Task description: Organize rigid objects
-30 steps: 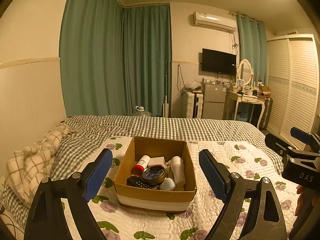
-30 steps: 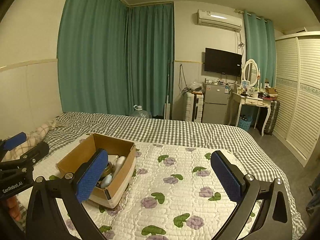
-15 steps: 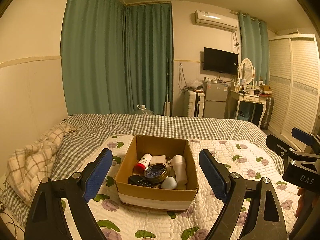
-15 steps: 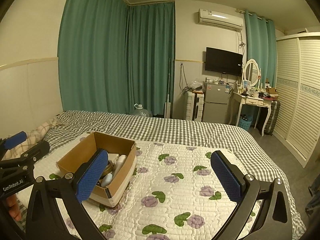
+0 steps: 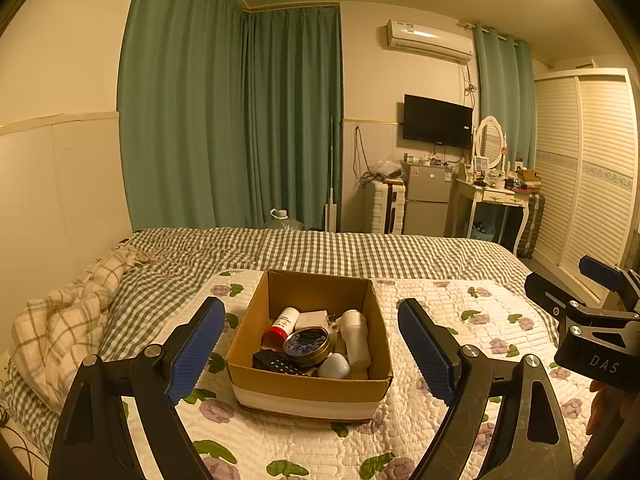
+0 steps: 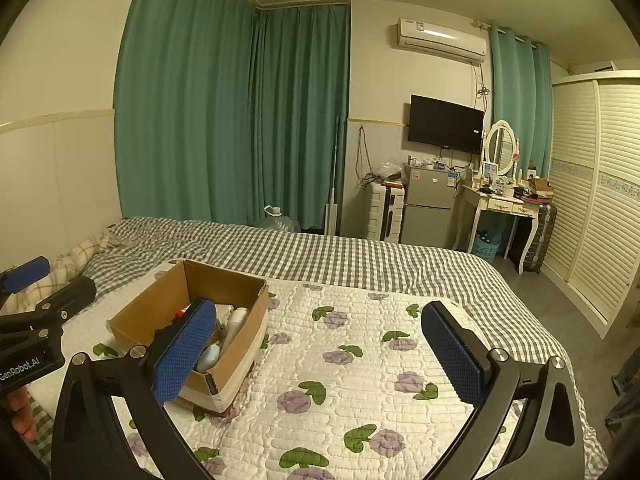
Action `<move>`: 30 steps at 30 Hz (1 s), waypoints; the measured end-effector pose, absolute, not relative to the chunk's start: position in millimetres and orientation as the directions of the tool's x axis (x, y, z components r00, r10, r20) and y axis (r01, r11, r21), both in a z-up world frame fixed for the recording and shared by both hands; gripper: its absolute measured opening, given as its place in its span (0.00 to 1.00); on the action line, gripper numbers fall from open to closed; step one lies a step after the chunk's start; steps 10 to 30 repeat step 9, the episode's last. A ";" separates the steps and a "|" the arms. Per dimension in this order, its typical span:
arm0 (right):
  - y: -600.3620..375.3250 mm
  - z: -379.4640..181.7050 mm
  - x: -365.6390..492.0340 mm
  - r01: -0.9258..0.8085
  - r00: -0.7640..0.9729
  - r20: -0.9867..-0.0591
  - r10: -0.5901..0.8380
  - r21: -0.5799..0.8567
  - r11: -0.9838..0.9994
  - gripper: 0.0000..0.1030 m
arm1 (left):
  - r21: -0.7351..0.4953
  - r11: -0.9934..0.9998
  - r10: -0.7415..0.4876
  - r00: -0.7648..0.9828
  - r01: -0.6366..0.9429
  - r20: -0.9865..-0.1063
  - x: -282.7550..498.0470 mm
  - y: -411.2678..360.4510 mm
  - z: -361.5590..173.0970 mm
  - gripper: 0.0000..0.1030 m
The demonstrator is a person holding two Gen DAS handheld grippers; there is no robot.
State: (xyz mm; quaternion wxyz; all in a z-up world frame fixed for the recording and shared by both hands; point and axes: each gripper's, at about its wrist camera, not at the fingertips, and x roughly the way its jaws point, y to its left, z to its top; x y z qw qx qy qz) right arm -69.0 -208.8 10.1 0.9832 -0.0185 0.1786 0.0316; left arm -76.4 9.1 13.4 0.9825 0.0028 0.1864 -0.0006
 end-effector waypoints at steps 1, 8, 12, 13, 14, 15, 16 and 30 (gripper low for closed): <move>-209.0 10.2 -68.8 -0.069 0.934 -0.354 0.056 -0.026 0.997 1.00 | 0.005 1.000 0.002 0.930 0.000 -0.367 -76.3 9.6 13.5 0.88; -210.5 8.7 -67.8 -0.070 0.932 -0.357 0.058 -0.021 0.997 1.00 | 0.009 1.000 0.000 0.928 0.004 -0.372 -74.8 10.4 13.4 0.89; -210.8 8.5 -67.8 -0.070 0.932 -0.358 0.058 -0.021 0.997 1.00 | 0.013 1.000 -0.002 0.927 0.008 -0.375 -74.3 10.2 13.3 0.89; -210.8 8.5 -67.8 -0.070 0.932 -0.358 0.058 -0.021 0.997 1.00 | 0.013 1.000 -0.002 0.927 0.008 -0.375 -74.3 10.2 13.3 0.89; -210.8 8.5 -67.8 -0.070 0.932 -0.358 0.058 -0.021 0.997 1.00 | 0.013 1.000 -0.002 0.927 0.008 -0.375 -74.3 10.2 13.3 0.89; -210.8 8.5 -67.8 -0.070 0.932 -0.358 0.058 -0.021 0.997 1.00 | 0.013 1.000 -0.002 0.927 0.008 -0.375 -74.3 10.2 13.3 0.89; -210.8 8.5 -67.8 -0.070 0.932 -0.358 0.058 -0.021 0.997 1.00 | 0.013 1.000 -0.002 0.927 0.008 -0.375 -74.3 10.2 13.3 0.89; -210.8 8.5 -67.8 -0.070 0.932 -0.358 0.058 -0.021 0.997 1.00 | 0.013 1.000 -0.002 0.927 0.008 -0.375 -74.3 10.2 13.3 0.89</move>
